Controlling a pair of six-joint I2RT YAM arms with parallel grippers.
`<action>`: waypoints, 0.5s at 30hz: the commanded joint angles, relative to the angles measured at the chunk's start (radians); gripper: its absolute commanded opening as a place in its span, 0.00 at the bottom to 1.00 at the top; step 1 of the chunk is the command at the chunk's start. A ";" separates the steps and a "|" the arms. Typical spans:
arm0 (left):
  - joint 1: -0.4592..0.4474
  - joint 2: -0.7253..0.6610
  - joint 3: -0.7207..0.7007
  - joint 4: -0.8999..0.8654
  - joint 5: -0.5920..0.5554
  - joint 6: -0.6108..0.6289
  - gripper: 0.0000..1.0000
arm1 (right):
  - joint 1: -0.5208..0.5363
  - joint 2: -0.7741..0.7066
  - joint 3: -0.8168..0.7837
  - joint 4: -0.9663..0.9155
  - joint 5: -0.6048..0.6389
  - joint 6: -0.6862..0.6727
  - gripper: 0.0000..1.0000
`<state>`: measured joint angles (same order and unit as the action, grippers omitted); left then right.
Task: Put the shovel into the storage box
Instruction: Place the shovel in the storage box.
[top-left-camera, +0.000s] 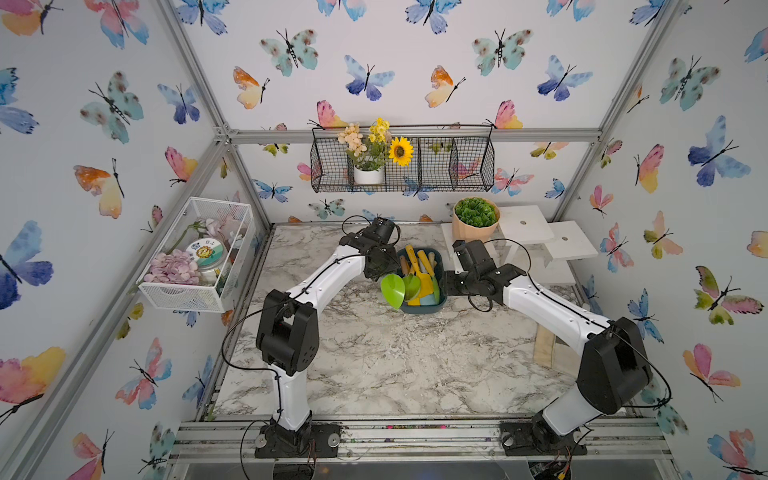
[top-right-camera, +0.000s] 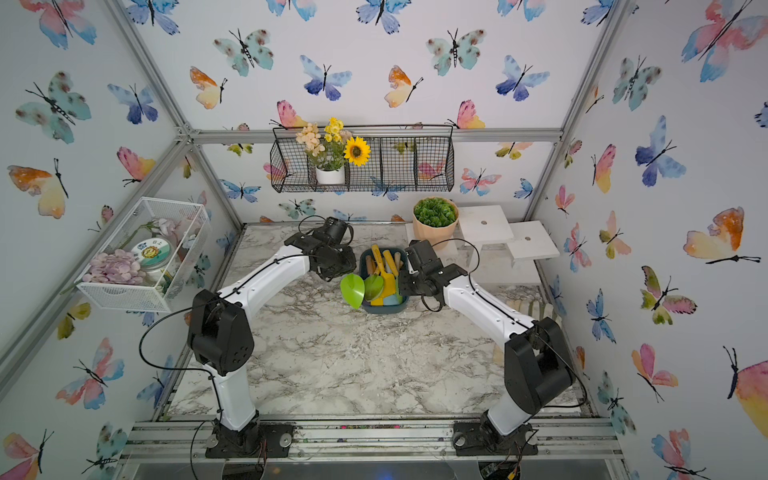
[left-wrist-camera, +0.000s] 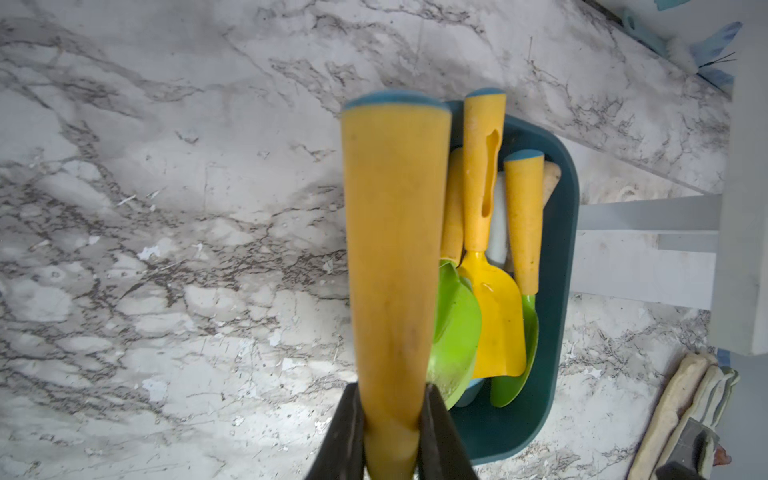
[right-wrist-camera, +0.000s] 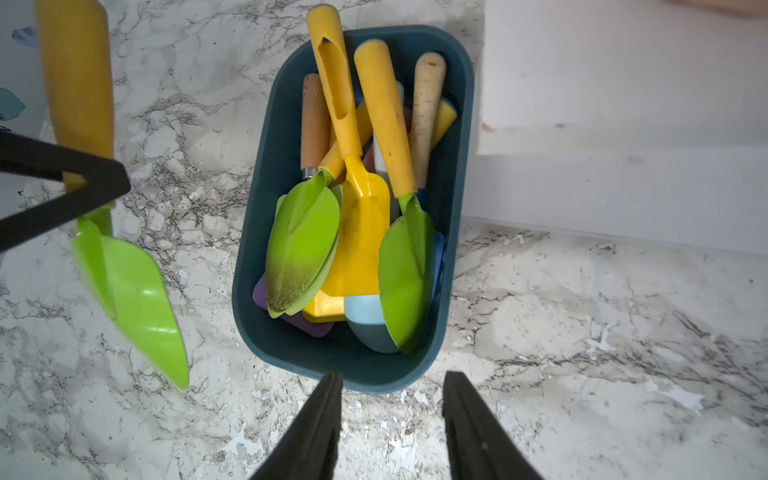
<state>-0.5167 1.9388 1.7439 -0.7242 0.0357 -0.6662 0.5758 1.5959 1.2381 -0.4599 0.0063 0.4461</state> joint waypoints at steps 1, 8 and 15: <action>-0.027 0.067 0.096 -0.043 0.037 0.035 0.00 | 0.004 -0.038 -0.019 -0.019 0.032 0.012 0.45; -0.059 0.206 0.265 -0.050 0.054 0.050 0.00 | 0.004 -0.065 -0.033 -0.033 0.046 0.012 0.45; -0.077 0.301 0.378 -0.042 0.104 0.058 0.00 | 0.004 -0.084 -0.050 -0.045 0.063 0.014 0.45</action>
<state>-0.5854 2.2089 2.0800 -0.7605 0.0814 -0.6273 0.5758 1.5387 1.2037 -0.4782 0.0334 0.4526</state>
